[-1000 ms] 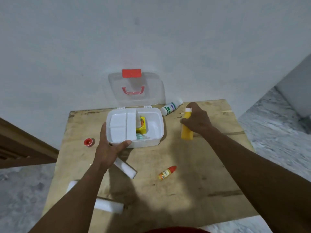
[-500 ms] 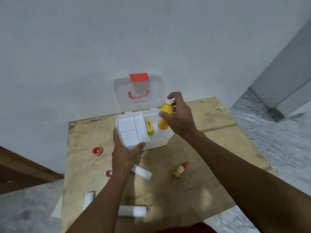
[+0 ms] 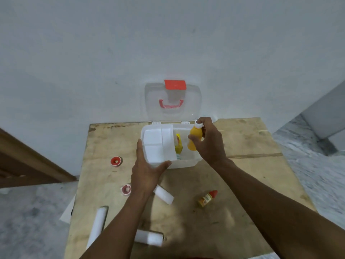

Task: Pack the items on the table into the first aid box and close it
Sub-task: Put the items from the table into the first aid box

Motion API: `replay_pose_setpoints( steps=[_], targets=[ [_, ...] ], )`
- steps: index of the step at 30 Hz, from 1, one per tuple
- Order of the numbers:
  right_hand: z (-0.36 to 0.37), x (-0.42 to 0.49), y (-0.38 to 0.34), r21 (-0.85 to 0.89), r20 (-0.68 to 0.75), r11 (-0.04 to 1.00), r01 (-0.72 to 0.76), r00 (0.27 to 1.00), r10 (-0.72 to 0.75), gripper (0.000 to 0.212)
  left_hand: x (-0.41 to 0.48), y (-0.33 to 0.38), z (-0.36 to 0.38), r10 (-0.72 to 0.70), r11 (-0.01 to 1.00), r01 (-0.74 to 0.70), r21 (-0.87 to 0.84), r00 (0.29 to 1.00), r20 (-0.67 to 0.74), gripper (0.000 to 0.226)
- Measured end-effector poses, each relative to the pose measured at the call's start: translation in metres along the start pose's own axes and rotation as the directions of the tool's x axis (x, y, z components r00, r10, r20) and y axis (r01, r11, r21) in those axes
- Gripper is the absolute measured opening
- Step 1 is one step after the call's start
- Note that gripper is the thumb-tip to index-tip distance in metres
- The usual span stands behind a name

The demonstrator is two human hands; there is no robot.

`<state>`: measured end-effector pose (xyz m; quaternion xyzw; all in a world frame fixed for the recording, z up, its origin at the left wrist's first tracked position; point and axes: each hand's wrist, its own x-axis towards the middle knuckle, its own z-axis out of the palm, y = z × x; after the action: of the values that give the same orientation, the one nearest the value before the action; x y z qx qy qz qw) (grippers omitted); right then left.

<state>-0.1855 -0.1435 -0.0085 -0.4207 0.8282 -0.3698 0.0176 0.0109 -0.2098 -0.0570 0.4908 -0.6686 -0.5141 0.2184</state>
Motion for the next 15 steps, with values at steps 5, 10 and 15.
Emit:
replay_pose_setpoints(
  steps=[5,10,15],
  targets=[
    [0.009,0.005,0.008,-0.022,-0.01,0.999,0.033,0.999,-0.033,0.046,0.001,0.0,-0.001,-0.012,1.0,0.012,0.019,1.0,0.007,0.12],
    [0.012,0.01,0.015,-0.129,-0.016,0.985,0.116,0.993,-0.119,0.047,0.002,-0.002,-0.002,0.007,1.0,-0.007,0.015,1.0,0.007,0.116],
    [0.015,0.013,0.021,-0.122,0.001,0.985,0.123,0.992,-0.124,0.047,0.005,-0.007,-0.002,0.033,0.999,-0.033,0.006,0.999,0.006,0.113]
  ],
)
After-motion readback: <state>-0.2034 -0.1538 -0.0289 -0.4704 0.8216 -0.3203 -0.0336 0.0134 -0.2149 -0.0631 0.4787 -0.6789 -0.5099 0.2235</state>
